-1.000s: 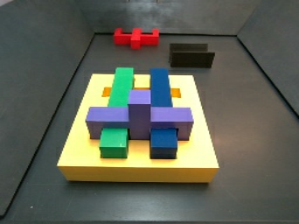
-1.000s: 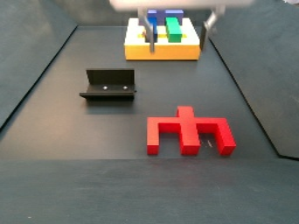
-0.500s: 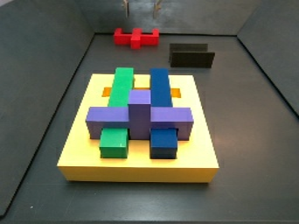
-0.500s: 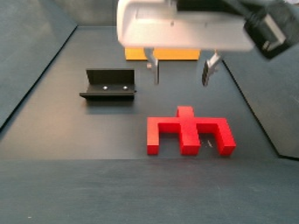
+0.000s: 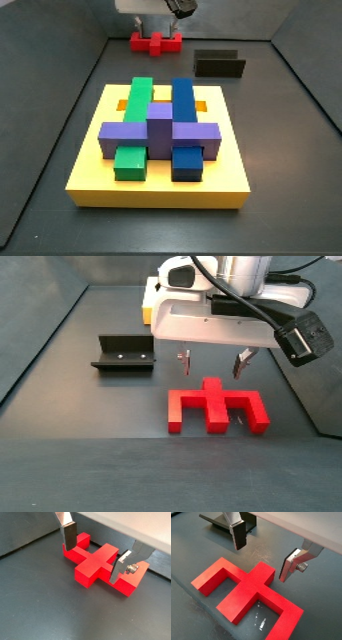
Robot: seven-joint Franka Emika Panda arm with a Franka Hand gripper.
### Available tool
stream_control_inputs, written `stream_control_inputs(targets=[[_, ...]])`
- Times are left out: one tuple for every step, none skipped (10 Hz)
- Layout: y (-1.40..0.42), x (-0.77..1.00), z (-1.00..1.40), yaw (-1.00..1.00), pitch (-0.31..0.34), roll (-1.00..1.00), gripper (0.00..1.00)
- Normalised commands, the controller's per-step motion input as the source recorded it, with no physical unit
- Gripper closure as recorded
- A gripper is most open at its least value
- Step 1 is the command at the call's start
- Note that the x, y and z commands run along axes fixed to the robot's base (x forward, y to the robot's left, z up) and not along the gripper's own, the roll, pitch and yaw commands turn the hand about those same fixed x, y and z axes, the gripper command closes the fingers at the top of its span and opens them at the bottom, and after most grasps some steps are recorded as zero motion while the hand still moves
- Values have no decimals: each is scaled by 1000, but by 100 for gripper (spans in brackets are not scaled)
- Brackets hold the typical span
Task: Pick up the red object. Move up. Place the red object on the fixture. Regrasp the red object. Move to above the board. Insert the red object.
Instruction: Pick up the red object.
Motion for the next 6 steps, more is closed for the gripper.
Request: stream_control_inputs(targets=[[0, -20, -229, 0, 0, 83, 0], [0, -66, -311, 0, 0, 93, 0], [0, -43, -329, 0, -16, 93, 0], [23, -109, -503, 0, -44, 124, 0], [91, -157, -446, 0, -50, 93, 0], [134, -63, -260, 186, -154, -70, 0]])
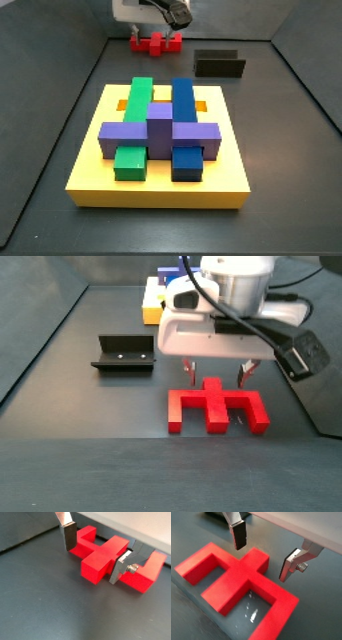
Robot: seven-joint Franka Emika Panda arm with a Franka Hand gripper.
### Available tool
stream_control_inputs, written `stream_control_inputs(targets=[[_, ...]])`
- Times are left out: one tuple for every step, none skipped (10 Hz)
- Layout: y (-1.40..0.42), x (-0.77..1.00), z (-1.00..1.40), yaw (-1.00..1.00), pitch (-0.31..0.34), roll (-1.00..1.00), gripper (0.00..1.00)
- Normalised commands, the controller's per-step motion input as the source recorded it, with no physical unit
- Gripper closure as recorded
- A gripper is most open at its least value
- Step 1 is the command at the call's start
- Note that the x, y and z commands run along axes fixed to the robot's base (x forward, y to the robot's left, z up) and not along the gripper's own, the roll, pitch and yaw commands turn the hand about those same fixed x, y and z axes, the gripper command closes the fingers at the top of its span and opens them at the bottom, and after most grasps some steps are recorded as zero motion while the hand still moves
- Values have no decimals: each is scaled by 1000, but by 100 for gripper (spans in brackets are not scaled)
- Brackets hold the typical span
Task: Pick up the red object. Move up. Place the red object on the fixture. Regrasp the red object. Move to above the board. Insert the red object.
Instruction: Pick up the red object.
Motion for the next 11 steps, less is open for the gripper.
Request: stream_control_inputs(targets=[[169, 0, -229, 234, -191, -129, 0], [194, -34, -220, 194, -199, -140, 0], [86, -17, -120, 77, -164, -103, 0], [0, 0, -191, 17, -133, -29, 0], [0, -3, -223, 0, -156, -19, 0], [0, 0, -177, 0, -127, -23, 0], [0, 0, -11, 0, -29, -14, 0], [0, 0, 0, 0, 0, 0, 0], [0, 0, 0, 0, 0, 0, 100], [0, 0, 0, 0, 0, 0, 100], [0, 0, 0, 0, 0, 0, 100]])
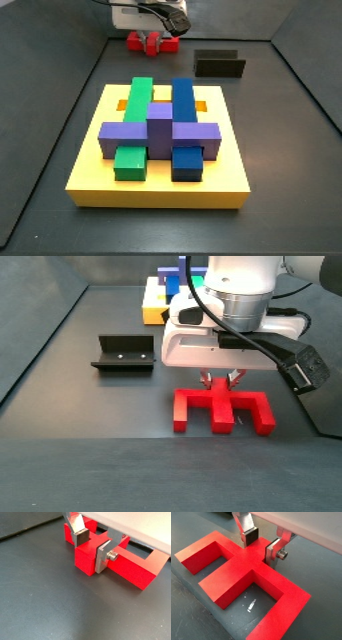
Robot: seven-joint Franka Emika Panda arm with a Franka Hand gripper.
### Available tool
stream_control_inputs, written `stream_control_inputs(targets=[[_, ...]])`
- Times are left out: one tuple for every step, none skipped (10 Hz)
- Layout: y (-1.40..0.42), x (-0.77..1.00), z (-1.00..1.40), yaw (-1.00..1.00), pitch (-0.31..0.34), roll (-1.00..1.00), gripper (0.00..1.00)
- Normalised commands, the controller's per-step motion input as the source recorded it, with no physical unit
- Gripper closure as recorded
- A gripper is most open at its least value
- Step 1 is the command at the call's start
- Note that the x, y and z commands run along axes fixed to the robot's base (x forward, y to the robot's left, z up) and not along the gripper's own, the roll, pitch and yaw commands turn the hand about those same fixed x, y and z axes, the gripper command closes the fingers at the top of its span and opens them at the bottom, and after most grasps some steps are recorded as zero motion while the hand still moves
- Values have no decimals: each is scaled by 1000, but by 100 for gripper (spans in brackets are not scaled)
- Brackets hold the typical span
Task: Pick up the red object. Move up. Place the red object on the fixture. Regrasp the red object. Move to above the board. Insert the red object.
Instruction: Pick up the red object.
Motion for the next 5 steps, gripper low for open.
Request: stream_control_inputs(targets=[[0, 0, 0, 0, 0, 0, 100], [0, 0, 0, 0, 0, 0, 100], [0, 0, 0, 0, 0, 0, 100], [0, 0, 0, 0, 0, 0, 100], [0, 0, 0, 0, 0, 0, 100]])
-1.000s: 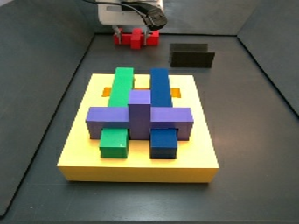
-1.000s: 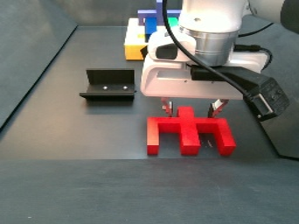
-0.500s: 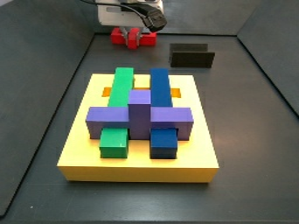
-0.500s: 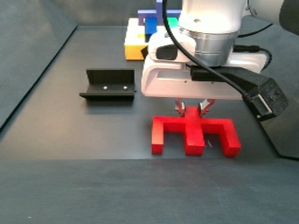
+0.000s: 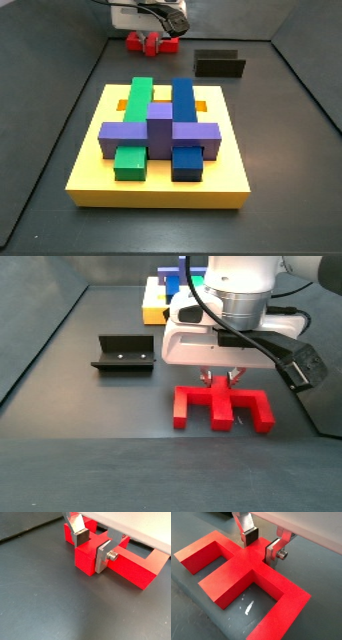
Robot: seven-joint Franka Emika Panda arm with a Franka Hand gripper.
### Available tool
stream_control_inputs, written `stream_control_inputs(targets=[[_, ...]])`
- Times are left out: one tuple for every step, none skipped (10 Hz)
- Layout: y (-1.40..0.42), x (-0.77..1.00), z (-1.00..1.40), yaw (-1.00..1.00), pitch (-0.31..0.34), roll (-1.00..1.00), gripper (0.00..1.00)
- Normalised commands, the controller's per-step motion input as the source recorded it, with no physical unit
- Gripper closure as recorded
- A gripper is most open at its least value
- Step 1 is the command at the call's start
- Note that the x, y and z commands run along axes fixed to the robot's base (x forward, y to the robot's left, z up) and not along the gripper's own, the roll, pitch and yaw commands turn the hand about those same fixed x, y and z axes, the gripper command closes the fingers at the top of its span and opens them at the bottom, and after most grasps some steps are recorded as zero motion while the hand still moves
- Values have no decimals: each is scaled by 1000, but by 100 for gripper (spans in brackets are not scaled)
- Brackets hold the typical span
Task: Pick up the red object. Move up. Place the red object on the fixture. Regrasp the red object. Move to above the board. Insert the red object.
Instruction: Pick up the red object.
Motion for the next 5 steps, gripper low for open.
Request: stream_control_inputs(targets=[[0, 0, 0, 0, 0, 0, 100], [0, 0, 0, 0, 0, 0, 100], [0, 0, 0, 0, 0, 0, 100], [0, 0, 0, 0, 0, 0, 100], [0, 0, 0, 0, 0, 0, 100]])
